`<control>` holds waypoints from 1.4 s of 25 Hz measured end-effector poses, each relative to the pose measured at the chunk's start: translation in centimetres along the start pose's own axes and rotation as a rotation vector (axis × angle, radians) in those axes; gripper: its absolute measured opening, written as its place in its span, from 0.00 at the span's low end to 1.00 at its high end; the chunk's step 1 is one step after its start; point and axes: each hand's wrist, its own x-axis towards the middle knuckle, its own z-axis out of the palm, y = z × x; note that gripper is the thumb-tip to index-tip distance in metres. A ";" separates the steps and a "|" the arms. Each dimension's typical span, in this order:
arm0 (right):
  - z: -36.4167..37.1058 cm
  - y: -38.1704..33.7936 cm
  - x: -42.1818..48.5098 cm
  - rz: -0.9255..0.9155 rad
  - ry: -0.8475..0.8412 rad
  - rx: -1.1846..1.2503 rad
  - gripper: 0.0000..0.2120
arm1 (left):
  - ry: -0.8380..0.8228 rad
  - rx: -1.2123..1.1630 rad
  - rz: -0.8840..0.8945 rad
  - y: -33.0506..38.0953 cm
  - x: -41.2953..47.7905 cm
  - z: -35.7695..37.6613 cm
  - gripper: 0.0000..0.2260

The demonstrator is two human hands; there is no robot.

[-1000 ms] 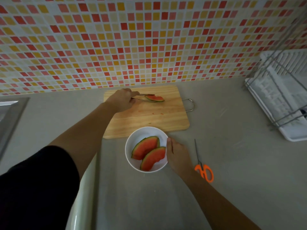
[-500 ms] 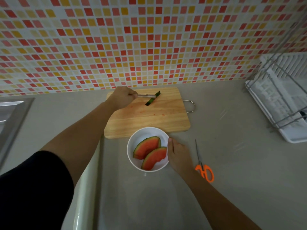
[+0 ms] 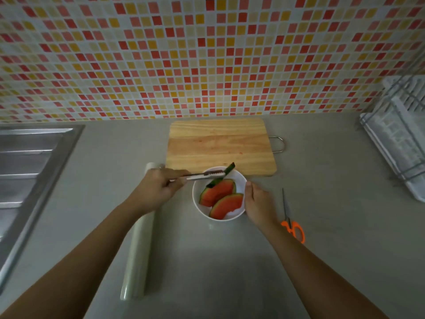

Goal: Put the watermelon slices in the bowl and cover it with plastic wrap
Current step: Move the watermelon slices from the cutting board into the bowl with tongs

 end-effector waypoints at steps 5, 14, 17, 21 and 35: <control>0.1 0.1 0.0 -0.006 0.029 0.009 0.22 | 0.012 0.499 0.301 2.8 -4.9 3.9 0.14; 0.1 0.1 0.1 -0.005 0.027 -0.001 0.22 | 0.128 0.205 -0.011 3.9 -4.5 2.8 0.16; 0.2 0.1 0.1 -0.002 0.020 -0.001 0.22 | 0.294 0.121 -0.239 2.1 -0.9 0.9 0.16; 0.3 0.3 0.1 0.014 0.011 0.020 0.21 | 0.226 0.159 -0.489 -1.4 5.8 2.2 0.13; 0.3 0.4 0.0 0.004 0.011 -0.028 0.19 | 0.271 0.327 -0.587 -5.9 11.5 8.5 0.17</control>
